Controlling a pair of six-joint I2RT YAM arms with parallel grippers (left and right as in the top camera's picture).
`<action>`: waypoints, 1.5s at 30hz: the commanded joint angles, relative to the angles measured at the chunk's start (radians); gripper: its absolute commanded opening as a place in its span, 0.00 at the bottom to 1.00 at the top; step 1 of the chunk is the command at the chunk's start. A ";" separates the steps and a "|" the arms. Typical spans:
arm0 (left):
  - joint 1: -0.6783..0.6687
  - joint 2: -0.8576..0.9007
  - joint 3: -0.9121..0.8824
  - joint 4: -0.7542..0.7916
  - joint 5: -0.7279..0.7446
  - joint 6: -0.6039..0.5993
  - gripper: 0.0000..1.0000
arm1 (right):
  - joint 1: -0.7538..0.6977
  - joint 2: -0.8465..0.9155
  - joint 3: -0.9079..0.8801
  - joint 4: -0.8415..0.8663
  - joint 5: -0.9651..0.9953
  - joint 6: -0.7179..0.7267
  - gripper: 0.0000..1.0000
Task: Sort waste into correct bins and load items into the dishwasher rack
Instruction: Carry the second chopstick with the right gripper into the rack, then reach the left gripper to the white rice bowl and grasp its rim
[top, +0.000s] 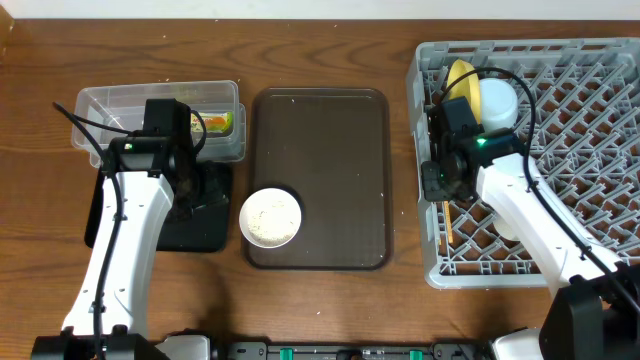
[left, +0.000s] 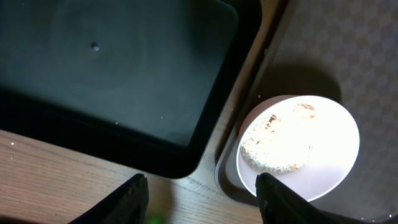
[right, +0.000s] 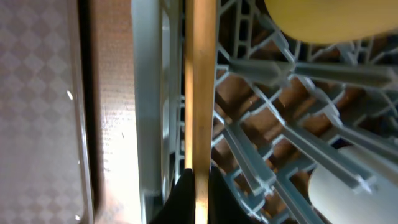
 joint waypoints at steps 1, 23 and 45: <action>0.001 -0.007 0.013 -0.003 -0.005 -0.010 0.59 | -0.005 0.003 -0.006 0.029 0.018 -0.007 0.11; -0.056 -0.007 0.010 0.039 0.071 -0.009 0.59 | -0.075 -0.320 -0.002 -0.020 -0.051 0.047 0.27; -0.406 0.218 0.009 0.121 0.071 -0.171 0.59 | -0.274 -0.288 -0.005 -0.141 -0.038 0.105 0.54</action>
